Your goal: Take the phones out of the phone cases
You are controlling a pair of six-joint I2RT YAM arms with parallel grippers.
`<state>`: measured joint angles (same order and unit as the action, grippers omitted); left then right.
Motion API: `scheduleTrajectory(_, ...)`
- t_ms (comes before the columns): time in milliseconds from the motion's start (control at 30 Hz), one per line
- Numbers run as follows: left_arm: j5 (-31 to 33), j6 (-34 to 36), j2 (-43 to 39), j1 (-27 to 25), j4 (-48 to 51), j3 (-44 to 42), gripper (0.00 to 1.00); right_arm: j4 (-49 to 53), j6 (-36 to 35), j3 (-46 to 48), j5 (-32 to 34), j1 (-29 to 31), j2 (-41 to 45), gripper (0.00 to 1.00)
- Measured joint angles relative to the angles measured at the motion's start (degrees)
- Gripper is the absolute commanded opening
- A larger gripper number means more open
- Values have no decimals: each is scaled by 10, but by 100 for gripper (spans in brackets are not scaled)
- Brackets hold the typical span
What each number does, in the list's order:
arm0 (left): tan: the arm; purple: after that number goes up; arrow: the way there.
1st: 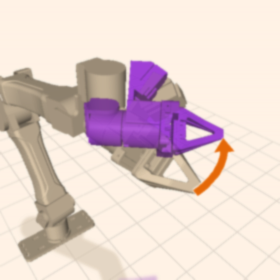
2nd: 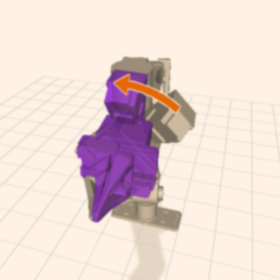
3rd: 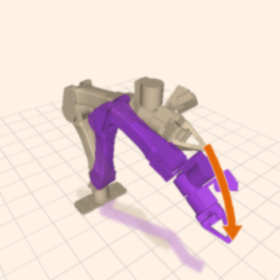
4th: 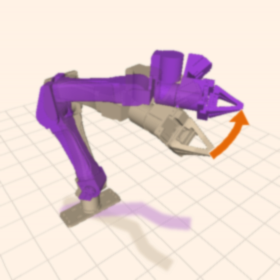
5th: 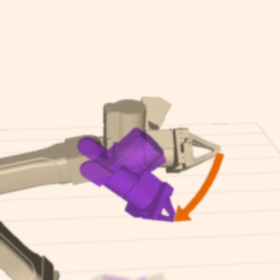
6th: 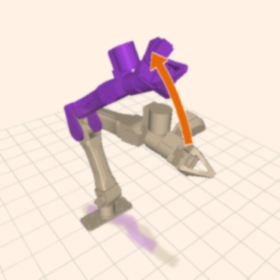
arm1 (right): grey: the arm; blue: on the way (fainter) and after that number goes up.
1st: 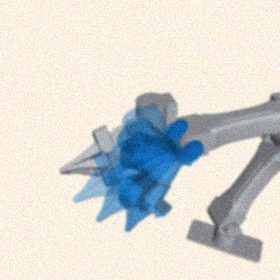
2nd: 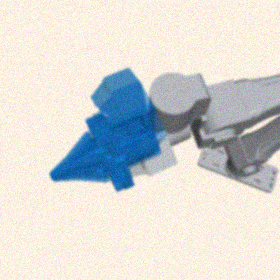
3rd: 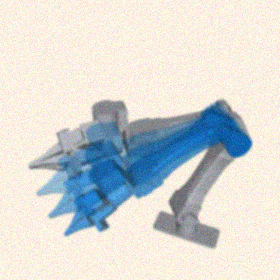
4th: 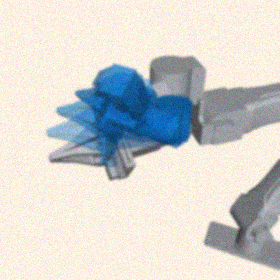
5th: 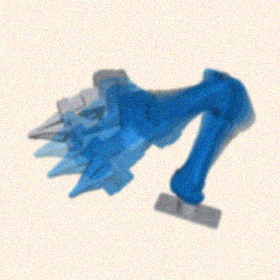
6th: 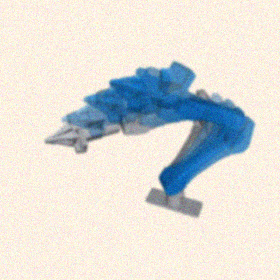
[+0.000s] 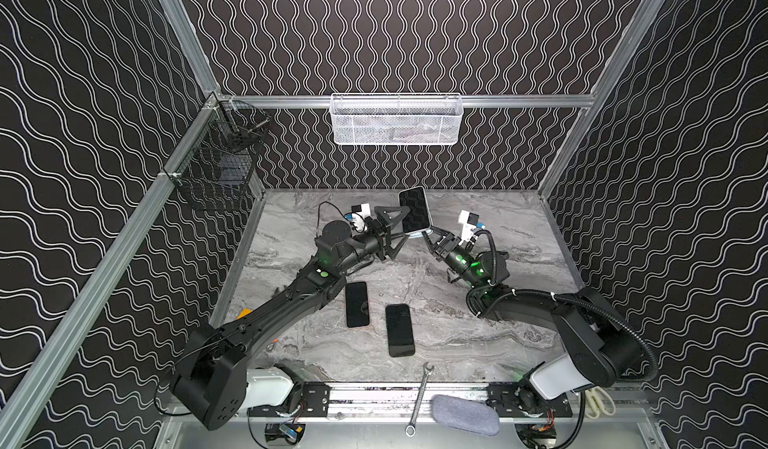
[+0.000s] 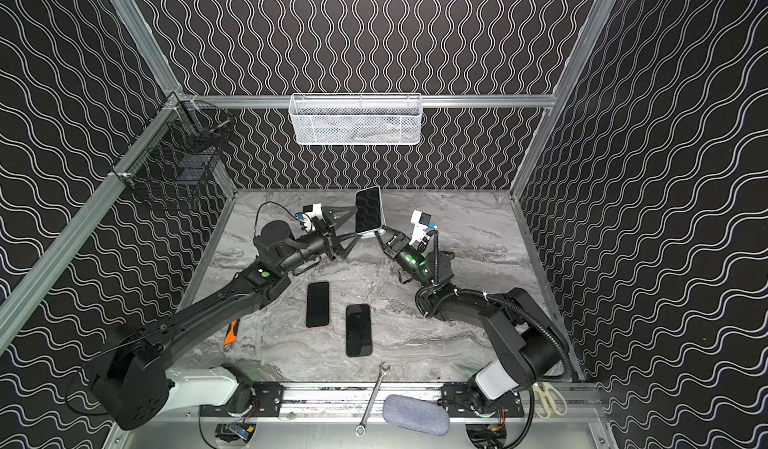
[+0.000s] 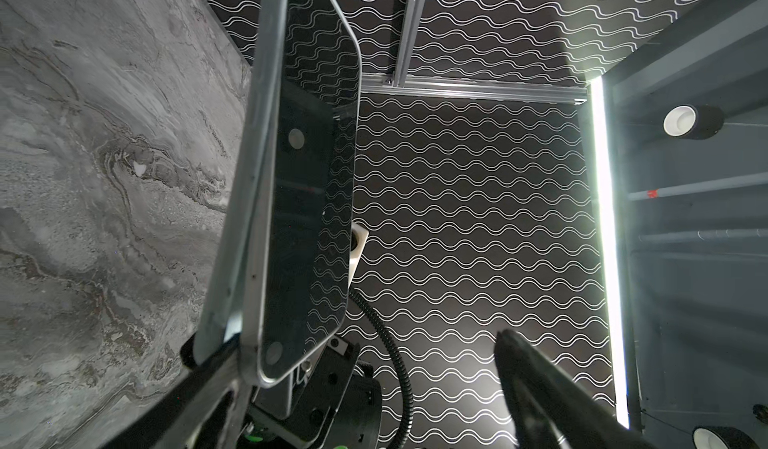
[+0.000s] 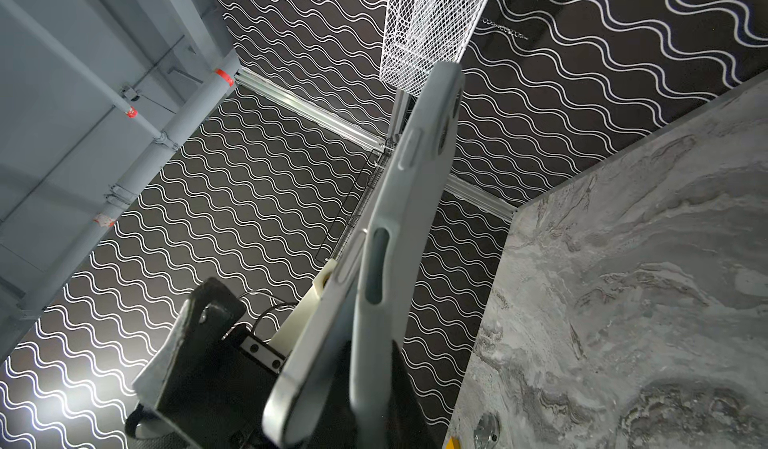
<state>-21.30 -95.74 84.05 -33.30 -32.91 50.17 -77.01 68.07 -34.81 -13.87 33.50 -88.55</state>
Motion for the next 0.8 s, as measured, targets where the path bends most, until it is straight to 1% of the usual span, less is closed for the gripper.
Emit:
scheduleTrajectory(300, -1, 5, 11, 1, -3, 7, 81, 0, -2, 4, 11, 17, 3, 3)
scheduleTrajectory(467, -4, 16, 11, 1, -7, 9, 74, 8, -15, 4, 19, 28, 16, 3)
scheduleTrajectory(567, -4, 17, 11, 1, -8, 7, 72, 14, -22, 4, 24, 34, 21, 3)
scheduleTrajectory(800, -5, 19, 11, 2, -7, 3, 62, 28, -30, 4, 33, 47, 25, 3)
